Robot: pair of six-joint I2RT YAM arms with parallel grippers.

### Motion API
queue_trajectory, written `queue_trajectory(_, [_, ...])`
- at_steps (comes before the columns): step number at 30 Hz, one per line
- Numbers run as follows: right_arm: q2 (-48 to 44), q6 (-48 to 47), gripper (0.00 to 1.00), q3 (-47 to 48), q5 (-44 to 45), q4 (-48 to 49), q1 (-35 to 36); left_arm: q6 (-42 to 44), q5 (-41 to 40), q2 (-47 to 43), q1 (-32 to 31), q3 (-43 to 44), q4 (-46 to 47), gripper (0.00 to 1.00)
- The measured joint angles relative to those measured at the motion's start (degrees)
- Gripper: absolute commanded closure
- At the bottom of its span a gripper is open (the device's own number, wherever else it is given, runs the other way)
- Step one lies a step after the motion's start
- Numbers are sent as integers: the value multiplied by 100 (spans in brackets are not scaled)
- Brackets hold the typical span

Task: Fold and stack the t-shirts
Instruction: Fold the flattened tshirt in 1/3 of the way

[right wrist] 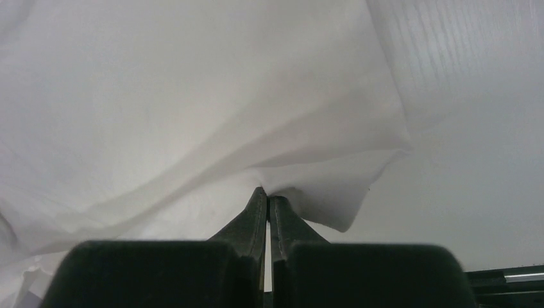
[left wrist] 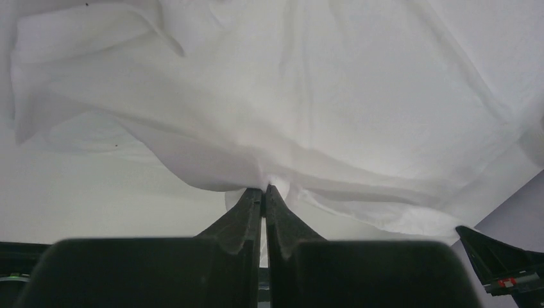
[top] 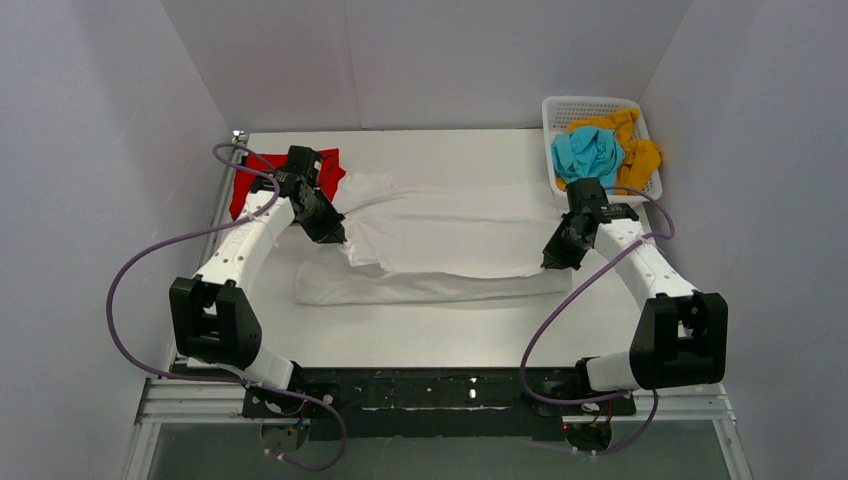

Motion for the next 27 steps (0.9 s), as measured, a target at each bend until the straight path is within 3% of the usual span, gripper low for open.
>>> queue_trajectory(14, [1344, -299, 97, 1034, -68, 348, -166, 463, -461, 2218, 199, 1943, -243, 98])
queue_trajectory(16, [1714, -361, 81, 1239, -76, 391, -197, 507, -505, 2579, 205, 2277, -332, 69])
queue_trajectory(19, [2286, -409, 62, 1652, -74, 439, -223, 597, -522, 3101, 225, 2774, -354, 49])
queue_trajectory(22, [2625, -494, 37, 1978, 28, 487, -236, 743, -546, 3578, 227, 3285, -428, 6])
queue_trajectory(24, [2645, -511, 27, 2074, 96, 476, -240, 833, -577, 3906, 227, 3781, -610, 2])
queue_trajectory(27, [2531, -564, 23, 2116, 179, 514, -240, 907, -557, 4107, 229, 4245, -750, 2])
